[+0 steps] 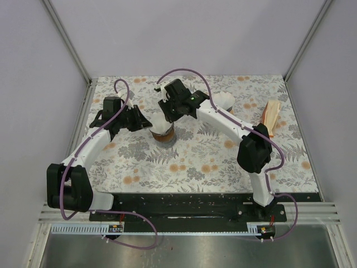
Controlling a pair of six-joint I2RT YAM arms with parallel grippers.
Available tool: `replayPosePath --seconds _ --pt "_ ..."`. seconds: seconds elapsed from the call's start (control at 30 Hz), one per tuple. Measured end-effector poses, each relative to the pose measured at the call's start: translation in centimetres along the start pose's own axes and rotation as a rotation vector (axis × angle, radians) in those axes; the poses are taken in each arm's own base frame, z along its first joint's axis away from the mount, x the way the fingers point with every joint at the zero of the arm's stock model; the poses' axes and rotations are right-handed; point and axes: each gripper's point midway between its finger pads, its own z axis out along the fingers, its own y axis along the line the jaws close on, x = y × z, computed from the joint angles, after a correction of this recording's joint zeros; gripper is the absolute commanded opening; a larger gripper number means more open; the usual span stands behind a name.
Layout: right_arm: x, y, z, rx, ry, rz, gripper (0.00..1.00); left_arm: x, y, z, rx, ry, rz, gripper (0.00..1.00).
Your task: Place the coffee filter in the dripper
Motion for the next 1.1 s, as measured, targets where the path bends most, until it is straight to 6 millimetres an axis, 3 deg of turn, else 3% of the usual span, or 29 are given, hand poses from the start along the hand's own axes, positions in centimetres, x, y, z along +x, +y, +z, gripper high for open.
replayPosePath --seconds 0.1,0.37,0.43,0.63,0.87,0.97,1.1 --pt "0.3 0.1 0.0 -0.013 0.011 -0.027 0.59 0.0 0.0 0.0 0.001 -0.001 0.001 0.18" --pt "-0.6 0.1 1.0 -0.039 0.009 -0.133 0.58 0.0 0.0 0.0 0.002 0.000 0.001 0.18" --pt "-0.7 0.2 1.8 -0.056 0.013 -0.159 0.55 0.0 0.0 0.0 0.002 0.000 0.001 0.18" --pt "0.1 0.6 3.5 -0.116 0.056 -0.208 0.27 -0.1 0.0 0.0 0.001 -0.003 0.004 0.18" --pt "-1.1 1.7 2.1 -0.207 0.024 -0.204 0.07 -0.3 0.9 -0.1 -0.035 -0.014 0.002 0.18" --pt "-1.4 1.9 1.9 -0.221 0.008 -0.214 0.05 -0.2 1.0 0.0 -0.039 -0.011 0.002 0.18" --pt "-1.4 2.0 1.9 -0.232 0.004 -0.214 0.17 -0.1 1.0 0.0 -0.041 -0.008 -0.001 0.18"
